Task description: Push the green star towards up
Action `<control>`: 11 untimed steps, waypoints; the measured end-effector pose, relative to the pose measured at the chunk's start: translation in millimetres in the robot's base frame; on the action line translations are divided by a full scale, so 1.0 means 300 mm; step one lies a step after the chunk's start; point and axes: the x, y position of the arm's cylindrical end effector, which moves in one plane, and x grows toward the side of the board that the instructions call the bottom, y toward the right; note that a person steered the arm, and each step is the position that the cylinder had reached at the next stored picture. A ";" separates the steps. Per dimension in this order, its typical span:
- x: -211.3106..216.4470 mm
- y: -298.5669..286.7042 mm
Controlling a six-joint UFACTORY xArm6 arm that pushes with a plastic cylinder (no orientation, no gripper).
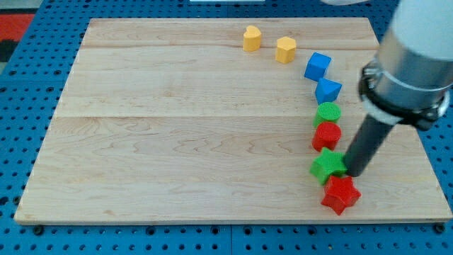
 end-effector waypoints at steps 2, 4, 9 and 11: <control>-0.158 -0.332; 0.012 -0.210; -0.231 -0.467; -0.472 -0.511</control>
